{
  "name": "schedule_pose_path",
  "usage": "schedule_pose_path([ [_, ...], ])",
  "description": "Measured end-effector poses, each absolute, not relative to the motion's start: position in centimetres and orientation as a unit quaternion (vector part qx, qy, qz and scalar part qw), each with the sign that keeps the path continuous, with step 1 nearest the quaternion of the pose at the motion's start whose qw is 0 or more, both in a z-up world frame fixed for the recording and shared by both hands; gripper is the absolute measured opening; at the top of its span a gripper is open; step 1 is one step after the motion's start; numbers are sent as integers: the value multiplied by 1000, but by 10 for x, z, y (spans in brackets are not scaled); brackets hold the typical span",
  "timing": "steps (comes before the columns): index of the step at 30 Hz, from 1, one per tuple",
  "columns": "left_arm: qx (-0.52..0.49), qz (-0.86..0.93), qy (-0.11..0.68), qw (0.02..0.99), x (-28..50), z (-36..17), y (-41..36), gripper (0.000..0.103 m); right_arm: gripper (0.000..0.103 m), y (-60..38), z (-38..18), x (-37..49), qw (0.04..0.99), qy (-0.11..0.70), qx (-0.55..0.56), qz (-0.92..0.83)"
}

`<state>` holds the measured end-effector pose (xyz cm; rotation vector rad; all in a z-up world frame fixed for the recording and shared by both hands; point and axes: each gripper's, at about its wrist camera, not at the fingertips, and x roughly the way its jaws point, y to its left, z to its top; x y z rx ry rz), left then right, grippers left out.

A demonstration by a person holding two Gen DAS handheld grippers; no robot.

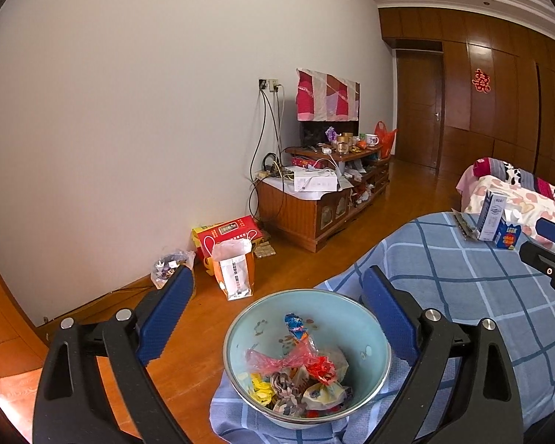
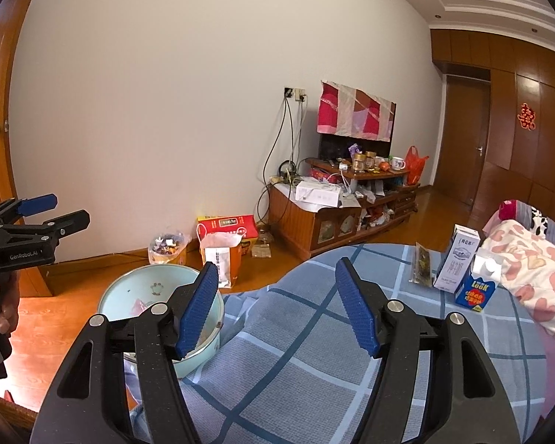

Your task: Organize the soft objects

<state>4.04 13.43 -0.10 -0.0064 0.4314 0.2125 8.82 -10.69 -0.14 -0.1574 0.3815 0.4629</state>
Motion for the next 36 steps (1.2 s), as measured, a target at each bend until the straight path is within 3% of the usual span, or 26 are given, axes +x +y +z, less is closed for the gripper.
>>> schedule_pose_path([
  [36,19,111,221,969,48,-9,132,92,73,-105,5,77,956,170,-82,223],
])
